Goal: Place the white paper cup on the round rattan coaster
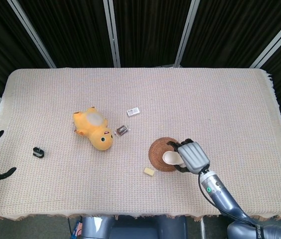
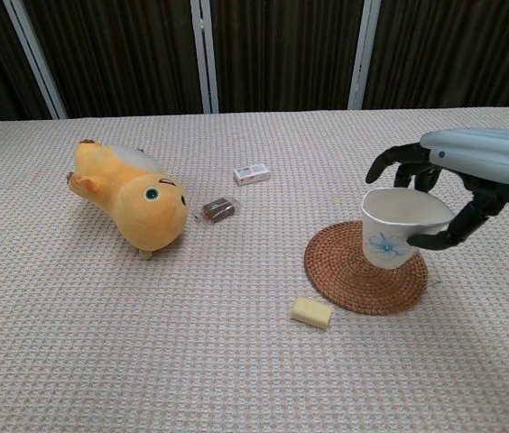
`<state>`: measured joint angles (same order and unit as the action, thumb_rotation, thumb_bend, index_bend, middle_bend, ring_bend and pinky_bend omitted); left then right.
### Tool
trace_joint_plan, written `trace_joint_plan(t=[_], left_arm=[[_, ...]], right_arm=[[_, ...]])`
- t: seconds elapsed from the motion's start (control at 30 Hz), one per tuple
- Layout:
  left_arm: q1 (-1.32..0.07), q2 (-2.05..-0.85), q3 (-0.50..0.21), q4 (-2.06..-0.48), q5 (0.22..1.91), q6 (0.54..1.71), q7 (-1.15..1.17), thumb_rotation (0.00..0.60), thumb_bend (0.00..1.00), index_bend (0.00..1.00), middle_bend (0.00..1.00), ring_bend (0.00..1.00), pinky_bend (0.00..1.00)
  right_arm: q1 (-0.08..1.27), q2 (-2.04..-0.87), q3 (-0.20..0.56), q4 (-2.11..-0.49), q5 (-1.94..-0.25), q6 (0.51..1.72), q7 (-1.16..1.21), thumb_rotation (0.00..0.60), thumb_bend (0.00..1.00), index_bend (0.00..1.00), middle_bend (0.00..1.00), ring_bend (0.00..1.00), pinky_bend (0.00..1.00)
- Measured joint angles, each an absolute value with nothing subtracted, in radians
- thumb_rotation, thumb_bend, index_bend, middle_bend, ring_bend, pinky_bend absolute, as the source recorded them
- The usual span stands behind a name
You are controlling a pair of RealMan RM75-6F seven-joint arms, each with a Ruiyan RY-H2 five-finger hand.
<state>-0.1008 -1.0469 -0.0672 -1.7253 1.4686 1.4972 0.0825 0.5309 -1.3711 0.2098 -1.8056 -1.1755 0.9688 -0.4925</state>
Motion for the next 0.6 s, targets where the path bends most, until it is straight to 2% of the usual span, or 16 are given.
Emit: trace_joint_plan(t=[0.17, 0.37, 0.4, 0.47, 0.5, 0.57, 0.6], left_arm=[[-0.104, -1.045, -0.072, -1.722, 1.456, 1.488, 0.079, 0.6, 0.0, 0.0, 0.0, 0.0, 0.0], [-0.106, -1.046, -0.073, -1.719, 1.451, 1.482, 0.081, 0.6, 0.0, 0.0, 0.0, 0.0, 0.0], [-0.107, -1.046, -0.073, -1.719, 1.45, 1.482, 0.082, 0.6, 0.0, 0.0, 0.0, 0.0, 0.0], [-0.107, -1.047, -0.073, -1.719, 1.449, 1.48, 0.084, 0.6, 0.0, 0.0, 0.0, 0.0, 0.0], [-0.107, -1.047, -0.073, -1.719, 1.449, 1.48, 0.084, 0.6, 0.0, 0.0, 0.0, 0.0, 0.0], [-0.108, -1.047, -0.074, -1.72, 1.447, 1.479, 0.084, 0.6, 0.0, 0.0, 0.0, 0.0, 0.0], [-0.108, -1.047, -0.074, -1.721, 1.446, 1.479, 0.084, 0.6, 0.0, 0.0, 0.0, 0.0, 0.0]], right_arm=[[0.588, -1.443, 0.24, -1.742, -1.028, 0.96, -0.545, 0.6, 0.22, 0.22, 0.41, 0.4, 0.3], [0.629, -1.496, 0.238, -1.674, -0.952, 0.964, -0.562, 0.6, 0.21, 0.2, 0.4, 0.38, 0.3], [0.633, -1.498, 0.235, -1.669, -0.948, 0.966, -0.561, 0.6, 0.15, 0.14, 0.35, 0.34, 0.3], [0.638, -1.498, 0.23, -1.665, -0.942, 0.968, -0.56, 0.6, 0.04, 0.04, 0.17, 0.21, 0.25], [0.639, -1.496, 0.228, -1.665, -0.94, 0.968, -0.56, 0.6, 0.0, 0.0, 0.07, 0.11, 0.2], [0.641, -1.488, 0.224, -1.671, -0.932, 0.966, -0.567, 0.6, 0.0, 0.0, 0.0, 0.01, 0.12], [0.642, -1.482, 0.221, -1.677, -0.925, 0.964, -0.572, 0.6, 0.0, 0.0, 0.0, 0.0, 0.1]])
